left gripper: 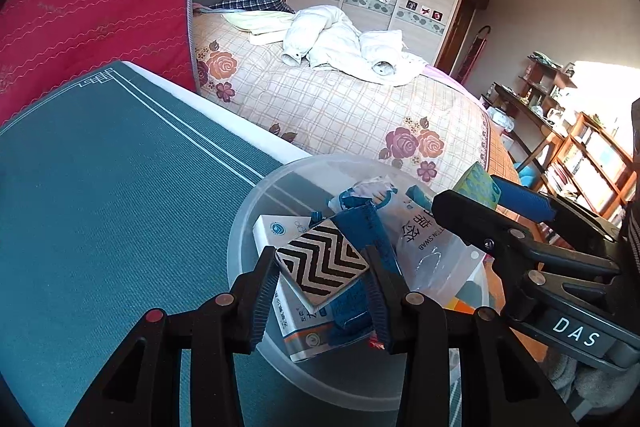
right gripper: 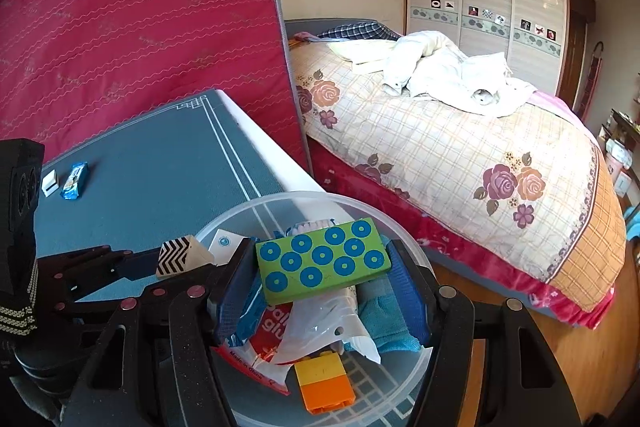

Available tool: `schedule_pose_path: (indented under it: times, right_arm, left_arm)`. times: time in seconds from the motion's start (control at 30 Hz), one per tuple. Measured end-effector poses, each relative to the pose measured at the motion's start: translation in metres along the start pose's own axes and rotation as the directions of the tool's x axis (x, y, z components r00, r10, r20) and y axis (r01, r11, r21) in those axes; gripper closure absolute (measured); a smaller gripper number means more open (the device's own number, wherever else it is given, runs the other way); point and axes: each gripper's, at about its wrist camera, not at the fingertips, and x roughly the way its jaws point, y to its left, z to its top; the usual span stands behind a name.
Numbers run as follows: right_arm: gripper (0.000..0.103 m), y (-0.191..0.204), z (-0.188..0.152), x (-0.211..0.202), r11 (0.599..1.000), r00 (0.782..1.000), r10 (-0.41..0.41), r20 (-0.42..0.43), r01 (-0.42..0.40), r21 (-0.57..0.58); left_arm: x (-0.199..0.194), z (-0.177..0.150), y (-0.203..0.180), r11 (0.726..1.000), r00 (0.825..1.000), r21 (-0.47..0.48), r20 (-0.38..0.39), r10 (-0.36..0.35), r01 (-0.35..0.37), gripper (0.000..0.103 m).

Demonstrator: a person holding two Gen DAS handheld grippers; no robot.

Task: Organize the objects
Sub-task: 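Lower the chevron block into the bin and open the left tool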

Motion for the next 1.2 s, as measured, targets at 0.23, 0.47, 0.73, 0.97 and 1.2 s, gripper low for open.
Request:
schedule_pose_path:
  times: [0.23,0.47,0.73,0.97,1.2]
  right_arm:
    - [0.037,-0.013,-0.001,0.002,1.0,1.0,-0.016,-0.002,0.016,0.022]
    - [0.037,-0.017,-0.002,0.0,1.0,1.0,-0.014,0.0,0.014,0.027]
    - [0.037,-0.009,-0.006,-0.004,1.0,1.0,0.017,-0.001,-0.017,-0.019]
    - [0.037,0.016,-0.007,-0.005,0.993,0.998,0.061,0.001,-0.061,-0.097]
    - [0.037,0.044,-0.011,0.001,0.975,0.995,0.098,-0.019,-0.1,-0.198]
  left_arm:
    - [0.003,-0.003,0.002,1.0,1.0,-0.012,0.001,0.005,-0.005,0.056]
    - [0.001,-0.005,0.011,0.999,1.0,-0.043,0.008,0.008,-0.008,0.037]
    - [-0.013,0.001,0.025,0.997,0.999,-0.076,0.03,0.031,-0.029,0.024]
    - [-0.031,0.01,0.042,0.983,0.984,-0.099,0.07,0.162,-0.155,0.017]
    - [-0.042,0.014,0.058,0.972,0.974,-0.137,0.093,0.207,-0.194,0.012]
